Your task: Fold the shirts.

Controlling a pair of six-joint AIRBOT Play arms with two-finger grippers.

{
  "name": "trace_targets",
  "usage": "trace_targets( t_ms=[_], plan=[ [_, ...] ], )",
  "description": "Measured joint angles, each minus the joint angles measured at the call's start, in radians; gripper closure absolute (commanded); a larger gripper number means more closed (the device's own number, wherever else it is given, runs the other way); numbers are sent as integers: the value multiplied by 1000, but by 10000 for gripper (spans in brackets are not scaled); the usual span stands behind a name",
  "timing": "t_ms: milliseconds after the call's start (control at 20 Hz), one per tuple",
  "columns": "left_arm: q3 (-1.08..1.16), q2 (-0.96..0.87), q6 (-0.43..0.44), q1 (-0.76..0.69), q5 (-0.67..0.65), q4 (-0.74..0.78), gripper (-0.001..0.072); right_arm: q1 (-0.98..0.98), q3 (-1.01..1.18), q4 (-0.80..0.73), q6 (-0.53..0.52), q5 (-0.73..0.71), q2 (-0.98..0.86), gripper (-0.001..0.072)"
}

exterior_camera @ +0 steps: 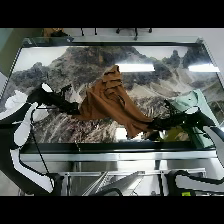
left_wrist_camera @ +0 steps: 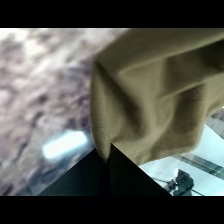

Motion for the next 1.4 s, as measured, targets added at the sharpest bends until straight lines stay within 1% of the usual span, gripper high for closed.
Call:
trace_targets(
  t_ms=[150,300,400,450,550,650,700,750,850,950,1050,1200,1400],
  plan=[
    [31,10,6,-5,-23,-66,696,5,32,125,-79,20,3,689],
    [138,97,10,13,-80,-204,696,-32,180,340,-153,122,51,689],
    [265,197,-1,44,-90,-299,696,-103,342,531,-200,179,105,690],
    [350,255,-14,61,-89,-340,697,-154,455,652,-224,201,131,690],
    [552,372,-53,105,-46,-394,697,-266,669,844,-250,219,172,690],
    [709,487,-75,148,11,-428,696,-377,877,986,-263,215,208,690],
    [749,546,-76,168,41,-438,696,-422,964,1024,-268,207,223,690],
    [763,613,-74,189,82,-444,696,-463,1049,1050,-275,188,237,690],
    [722,745,-45,226,164,-451,697,-519,1178,1075,-275,144,258,690],
    [650,851,-10,257,235,-454,697,-547,1258,1077,-278,109,273,690],
    [595,914,16,278,278,-460,696,-561,1297,1051,-274,86,275,690],
    [565,907,33,256,264,-460,695,-571,1321,991,-242,103,257,690],
    [566,754,30,93,169,-434,695,-544,1249,917,-221,160,201,690]
  ],
)
